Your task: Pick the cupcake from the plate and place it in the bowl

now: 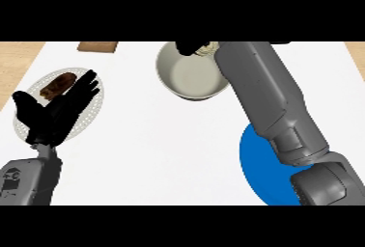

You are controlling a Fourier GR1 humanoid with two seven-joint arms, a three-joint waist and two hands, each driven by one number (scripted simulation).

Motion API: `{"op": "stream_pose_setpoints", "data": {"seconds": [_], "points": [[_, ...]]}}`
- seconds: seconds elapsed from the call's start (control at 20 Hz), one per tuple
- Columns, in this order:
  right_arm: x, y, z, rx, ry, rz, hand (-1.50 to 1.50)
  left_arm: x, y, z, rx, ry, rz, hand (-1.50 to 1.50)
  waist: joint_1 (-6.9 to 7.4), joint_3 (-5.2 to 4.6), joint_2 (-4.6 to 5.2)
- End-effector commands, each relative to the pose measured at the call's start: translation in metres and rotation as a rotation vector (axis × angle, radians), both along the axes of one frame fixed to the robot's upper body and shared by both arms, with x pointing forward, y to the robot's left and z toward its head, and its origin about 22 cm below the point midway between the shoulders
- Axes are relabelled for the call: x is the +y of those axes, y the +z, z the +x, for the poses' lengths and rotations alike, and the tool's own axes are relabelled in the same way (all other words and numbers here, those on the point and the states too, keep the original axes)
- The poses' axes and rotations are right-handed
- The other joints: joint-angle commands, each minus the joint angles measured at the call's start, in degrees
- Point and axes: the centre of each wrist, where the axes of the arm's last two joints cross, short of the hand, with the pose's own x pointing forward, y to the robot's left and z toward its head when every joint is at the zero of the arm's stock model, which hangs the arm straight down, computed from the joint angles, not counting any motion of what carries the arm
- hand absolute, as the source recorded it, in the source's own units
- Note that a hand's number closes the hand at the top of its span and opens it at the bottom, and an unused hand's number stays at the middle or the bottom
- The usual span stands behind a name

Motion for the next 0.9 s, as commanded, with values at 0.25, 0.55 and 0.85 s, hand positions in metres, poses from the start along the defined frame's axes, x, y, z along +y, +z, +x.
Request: {"op": "stream_pose_setpoints", "data": {"seconds": [0.25,0.55,0.85], "points": [[0.001,-0.041,0.009,0.204,-0.048,0.207,1.50,-0.002,0.015,0.011,-0.024,-0.044,0.016,0.00,2.37,0.02,1.19],[-0.003,-0.059,0.009,0.184,-0.080,0.407,-1.50,-0.017,0.002,0.010,-0.023,-0.065,0.011,0.00,4.06,0.01,1.86],[-0.016,-0.059,0.012,0.044,-0.074,0.456,-1.50,-0.027,0.012,0.015,-0.032,-0.064,0.000,0.00,3.58,0.07,2.04]]}}
